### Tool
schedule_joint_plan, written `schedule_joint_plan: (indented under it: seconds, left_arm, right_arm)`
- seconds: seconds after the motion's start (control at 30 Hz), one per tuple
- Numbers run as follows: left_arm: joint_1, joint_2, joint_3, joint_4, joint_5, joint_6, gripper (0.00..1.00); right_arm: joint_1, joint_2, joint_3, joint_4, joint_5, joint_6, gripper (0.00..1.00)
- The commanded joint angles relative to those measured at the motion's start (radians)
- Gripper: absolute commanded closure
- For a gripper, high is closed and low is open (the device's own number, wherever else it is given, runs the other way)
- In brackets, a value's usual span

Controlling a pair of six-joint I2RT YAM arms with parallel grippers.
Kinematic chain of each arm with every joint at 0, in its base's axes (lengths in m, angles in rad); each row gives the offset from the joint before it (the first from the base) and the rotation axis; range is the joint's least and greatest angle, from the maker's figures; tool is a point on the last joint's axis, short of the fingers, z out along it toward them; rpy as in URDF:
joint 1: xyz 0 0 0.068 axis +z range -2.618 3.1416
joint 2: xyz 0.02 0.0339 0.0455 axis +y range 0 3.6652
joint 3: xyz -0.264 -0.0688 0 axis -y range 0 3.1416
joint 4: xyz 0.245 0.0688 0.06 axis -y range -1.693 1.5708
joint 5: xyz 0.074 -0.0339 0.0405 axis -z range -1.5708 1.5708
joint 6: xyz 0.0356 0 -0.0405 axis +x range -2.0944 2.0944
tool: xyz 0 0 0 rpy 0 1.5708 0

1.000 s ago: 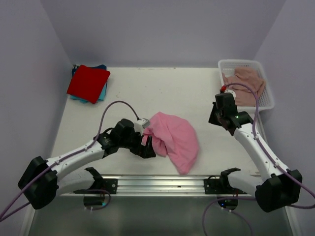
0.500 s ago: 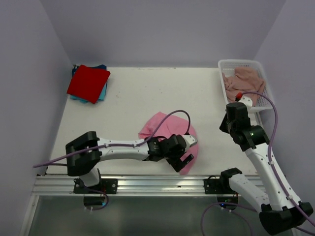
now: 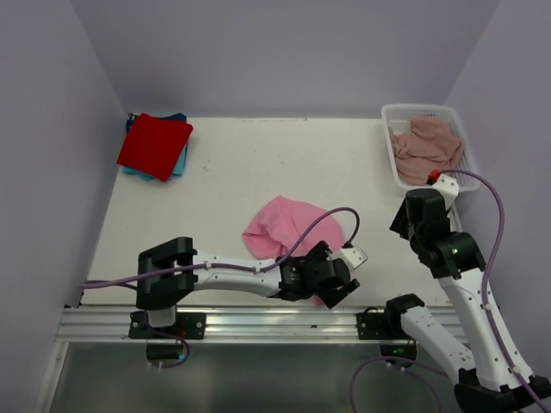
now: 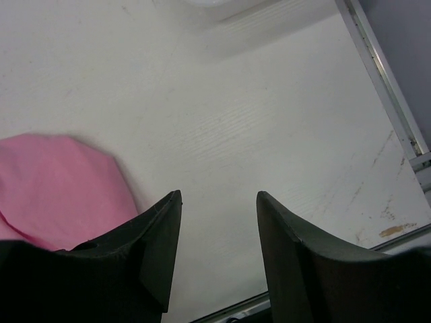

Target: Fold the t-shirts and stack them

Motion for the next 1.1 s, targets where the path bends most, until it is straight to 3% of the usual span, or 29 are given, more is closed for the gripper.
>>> schedule_joint_plan:
  seconds: [0.0, 0.1, 0.27, 0.5, 0.67, 0.7, 0.77, 0.8, 0.87, 0.9, 1.0, 1.03, 1.07]
  left_arm:
    - [-0.038, 0.066, 0.09, 0.057, -0.049, -0.044, 0.0]
    - [-0.076, 0.13, 0.171, 0.036, -0.065, -0.059, 0.0]
    - [-0.087, 0.172, 0.177, 0.031, -0.079, -0.084, 0.0]
    - [-0.087, 0.193, 0.185, -0.035, -0.219, -0.122, 0.0]
    - [-0.087, 0.186, 0.179, -0.09, -0.326, -0.151, 0.03]
    - [-0.087, 0.186, 0.179, -0.098, -0.337, -0.151, 0.09]
    - [-0.087, 0.184, 0.179, -0.112, -0.369, -0.157, 0.18]
    - [-0.087, 0.177, 0.177, -0.122, -0.378, -0.162, 0.3]
    - [-0.087, 0.161, 0.171, -0.133, -0.404, -0.177, 0.44]
    - [-0.087, 0.137, 0.165, -0.15, -0.414, -0.185, 0.6]
    - [-0.087, 0.062, 0.162, -0.2, -0.467, -0.21, 0.86]
    - [-0.087, 0.013, 0.164, -0.223, -0.492, -0.217, 0.92]
    - [-0.087, -0.014, 0.164, -0.224, -0.504, -0.217, 0.92]
  right_arm:
    - [-0.001, 0.009, 0.021, 0.0, 0.034, -0.007, 0.47]
    - [0.0, 0.007, 0.013, 0.006, 0.029, -0.004, 0.47]
    - [0.0, 0.0, 0.012, 0.009, 0.034, -0.005, 0.48]
    - [0.0, -0.016, 0.0, 0.015, 0.032, -0.001, 0.55]
    - [-0.001, -0.022, -0.013, 0.021, 0.032, 0.004, 0.77]
    - [0.0, -0.02, -0.011, 0.025, 0.029, 0.004, 0.85]
    - [0.0, -0.023, -0.014, 0.023, 0.029, 0.006, 0.9]
    - [0.0, -0.028, -0.016, 0.023, 0.026, 0.009, 0.92]
    - [0.0, -0.034, -0.022, 0.025, 0.021, 0.013, 0.94]
    - [-0.001, -0.039, -0.025, 0.023, 0.021, 0.015, 0.94]
    - [0.0, -0.037, -0.031, 0.025, 0.011, 0.015, 0.97]
    - [0.0, -0.034, -0.034, 0.028, 0.004, 0.015, 0.99]
    - [0.0, -0.033, -0.034, 0.029, 0.003, 0.015, 0.99]
